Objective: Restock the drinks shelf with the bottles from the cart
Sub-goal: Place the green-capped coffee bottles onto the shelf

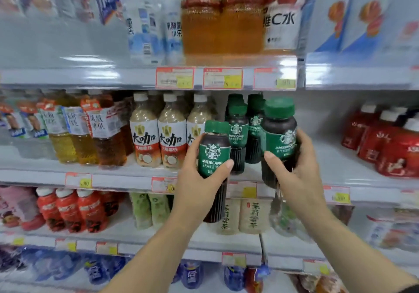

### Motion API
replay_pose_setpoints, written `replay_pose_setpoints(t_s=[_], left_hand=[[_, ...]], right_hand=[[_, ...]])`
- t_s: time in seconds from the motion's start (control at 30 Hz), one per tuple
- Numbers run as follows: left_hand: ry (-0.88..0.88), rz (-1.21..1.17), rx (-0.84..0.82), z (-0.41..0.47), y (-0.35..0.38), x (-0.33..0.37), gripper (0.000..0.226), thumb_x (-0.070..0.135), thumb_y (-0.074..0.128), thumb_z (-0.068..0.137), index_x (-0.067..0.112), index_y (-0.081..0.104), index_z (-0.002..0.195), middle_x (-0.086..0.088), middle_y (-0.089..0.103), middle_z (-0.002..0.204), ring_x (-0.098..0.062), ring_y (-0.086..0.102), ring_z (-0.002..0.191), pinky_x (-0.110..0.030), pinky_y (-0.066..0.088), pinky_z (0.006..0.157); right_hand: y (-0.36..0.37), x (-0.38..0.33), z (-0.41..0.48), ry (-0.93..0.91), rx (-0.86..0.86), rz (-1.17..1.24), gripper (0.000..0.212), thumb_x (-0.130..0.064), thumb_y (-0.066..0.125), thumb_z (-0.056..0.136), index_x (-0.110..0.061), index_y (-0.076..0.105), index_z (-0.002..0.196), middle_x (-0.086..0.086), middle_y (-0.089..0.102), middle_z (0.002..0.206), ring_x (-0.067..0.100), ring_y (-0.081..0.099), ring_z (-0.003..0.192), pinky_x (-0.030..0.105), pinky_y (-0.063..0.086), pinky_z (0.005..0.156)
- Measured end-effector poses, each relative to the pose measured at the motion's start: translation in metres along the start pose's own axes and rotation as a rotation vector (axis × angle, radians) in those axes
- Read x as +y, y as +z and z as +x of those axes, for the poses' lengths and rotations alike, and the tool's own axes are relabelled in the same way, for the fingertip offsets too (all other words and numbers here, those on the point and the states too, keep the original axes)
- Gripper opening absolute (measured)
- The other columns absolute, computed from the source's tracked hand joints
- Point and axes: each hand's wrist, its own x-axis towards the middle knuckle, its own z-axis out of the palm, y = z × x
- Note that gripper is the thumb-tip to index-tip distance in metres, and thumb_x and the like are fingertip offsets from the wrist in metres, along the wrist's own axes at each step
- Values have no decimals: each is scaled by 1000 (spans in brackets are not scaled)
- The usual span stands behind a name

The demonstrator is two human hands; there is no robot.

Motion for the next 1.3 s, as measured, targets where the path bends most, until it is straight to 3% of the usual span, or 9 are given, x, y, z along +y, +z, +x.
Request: replay_pose_setpoints(t_s=[0.23, 0.37, 0.5, 0.67, 0.77, 1.0, 1.1, 1.2, 1.3], left_hand=[[0, 8, 66, 5, 15, -1, 63, 21, 71, 80, 48, 37, 126, 26, 58, 110, 9, 61, 92, -11, 51, 70], [-17, 29, 108, 5, 16, -4, 61, 22, 72, 80, 57, 37, 116, 28, 57, 111, 10, 61, 92, -11, 51, 68], [-21, 43, 143, 5, 14, -6, 64, 23, 72, 79, 47, 38, 127, 23, 59, 112, 7, 62, 92, -16, 55, 71], [-4, 62, 146, 11, 15, -4, 61, 22, 72, 80, 52, 38, 120, 41, 58, 97, 12, 61, 90, -17, 55, 72], [11, 51, 139, 14, 17, -5, 62, 20, 71, 80, 50, 36, 123, 49, 54, 94, 19, 57, 90, -6, 49, 68], [16, 13, 108, 11, 23, -5, 64, 18, 72, 80, 47, 39, 127, 39, 61, 98, 12, 61, 91, -10, 51, 72], [48, -5, 60, 13, 31, -3, 59, 13, 72, 79, 47, 44, 117, 30, 62, 103, 8, 61, 96, -10, 49, 73], [90, -11, -50, 14, 48, 4, 62, 9, 72, 78, 43, 43, 121, 25, 62, 110, 3, 61, 102, -13, 49, 78], [135, -17, -138, 15, 70, 12, 65, 8, 71, 79, 47, 40, 120, 27, 61, 109, 2, 60, 104, -13, 49, 79]], right_hand=[[-13, 39, 38, -62, -94, -68, 60, -10, 71, 79, -30, 34, 123, -16, 51, 120, -3, 54, 109, 9, 44, 88], [-5, 54, 44, -41, -117, -24, 60, -8, 71, 78, -26, 35, 122, -19, 49, 118, -12, 54, 103, 4, 43, 80], [6, 65, 47, -1, -68, -32, 59, -11, 73, 78, -21, 37, 124, -18, 51, 114, -18, 51, 98, 2, 43, 76], [16, 70, 59, 54, -33, -123, 64, -17, 74, 77, -18, 37, 130, -8, 52, 118, 3, 52, 105, 14, 42, 85], [19, 75, 65, 80, -9, -151, 65, -20, 76, 76, -19, 38, 129, -3, 53, 121, 11, 52, 108, 26, 45, 91], [11, 67, 52, 87, 5, -213, 64, -34, 76, 73, -32, 38, 125, -9, 46, 121, 9, 48, 110, 26, 42, 93], [-11, 44, 29, 58, -178, -64, 50, -40, 70, 75, -52, 41, 114, -25, 52, 111, -2, 51, 104, 18, 45, 86], [-28, 27, 12, 121, -555, -24, 56, -36, 78, 67, -48, 50, 114, -18, 60, 109, 6, 57, 106, 24, 51, 88], [-38, 17, 9, 146, -505, -41, 64, -28, 80, 62, -39, 47, 117, -17, 62, 109, 5, 60, 104, 26, 52, 88]])
